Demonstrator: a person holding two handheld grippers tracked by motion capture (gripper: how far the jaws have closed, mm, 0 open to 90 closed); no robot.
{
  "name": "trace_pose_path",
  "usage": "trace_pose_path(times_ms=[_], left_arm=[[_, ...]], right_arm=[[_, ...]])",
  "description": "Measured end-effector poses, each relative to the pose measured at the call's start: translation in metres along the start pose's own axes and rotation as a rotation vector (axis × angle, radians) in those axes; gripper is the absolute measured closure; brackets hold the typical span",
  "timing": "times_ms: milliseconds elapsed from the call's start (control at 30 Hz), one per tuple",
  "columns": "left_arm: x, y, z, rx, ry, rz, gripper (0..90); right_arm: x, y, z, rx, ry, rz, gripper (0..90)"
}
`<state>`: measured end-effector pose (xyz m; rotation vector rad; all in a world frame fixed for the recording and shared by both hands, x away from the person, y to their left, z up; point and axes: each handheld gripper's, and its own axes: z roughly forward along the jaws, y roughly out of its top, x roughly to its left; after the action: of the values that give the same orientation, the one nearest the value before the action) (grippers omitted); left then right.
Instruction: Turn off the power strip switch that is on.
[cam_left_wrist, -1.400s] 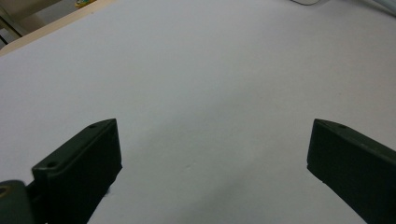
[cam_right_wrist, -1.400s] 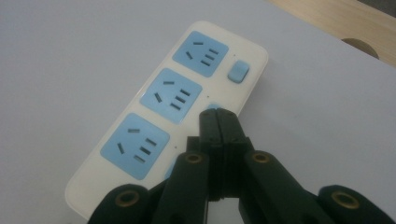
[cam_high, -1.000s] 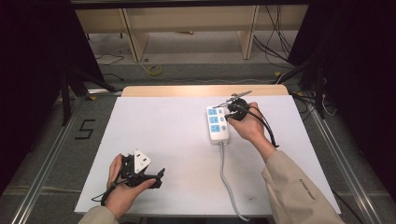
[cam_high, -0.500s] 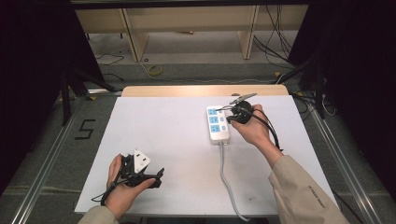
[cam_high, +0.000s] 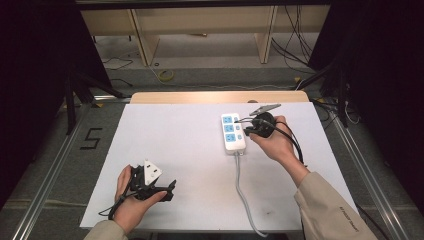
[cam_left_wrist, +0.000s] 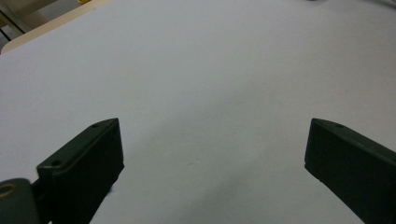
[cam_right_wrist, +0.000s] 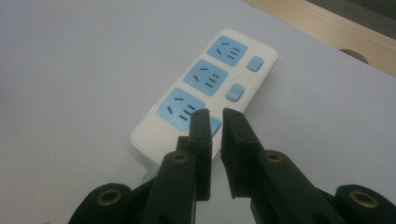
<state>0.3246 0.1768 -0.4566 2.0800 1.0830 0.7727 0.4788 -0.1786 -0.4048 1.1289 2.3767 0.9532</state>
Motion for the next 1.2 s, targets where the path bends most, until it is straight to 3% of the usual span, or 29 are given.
trace_pose_path(times_ms=[433, 733, 1200], left_arm=[[0.002, 0.0, 0.001, 0.003, 0.002, 0.004, 4.1], [0.002, 0.0, 0.001, 0.004, 0.001, 0.006, 4.2], [0.001, -0.003, -0.001, 0.005, -0.011, 0.011, 4.6]], right_arm=[[0.009, -0.019, -0.024, -0.048, 0.032, -0.004, 69.6], [0.009, -0.043, -0.044, -0.103, 0.041, 0.014, 59.7], [0.021, -0.085, -0.069, -0.171, 0.103, 0.013, 48.1]])
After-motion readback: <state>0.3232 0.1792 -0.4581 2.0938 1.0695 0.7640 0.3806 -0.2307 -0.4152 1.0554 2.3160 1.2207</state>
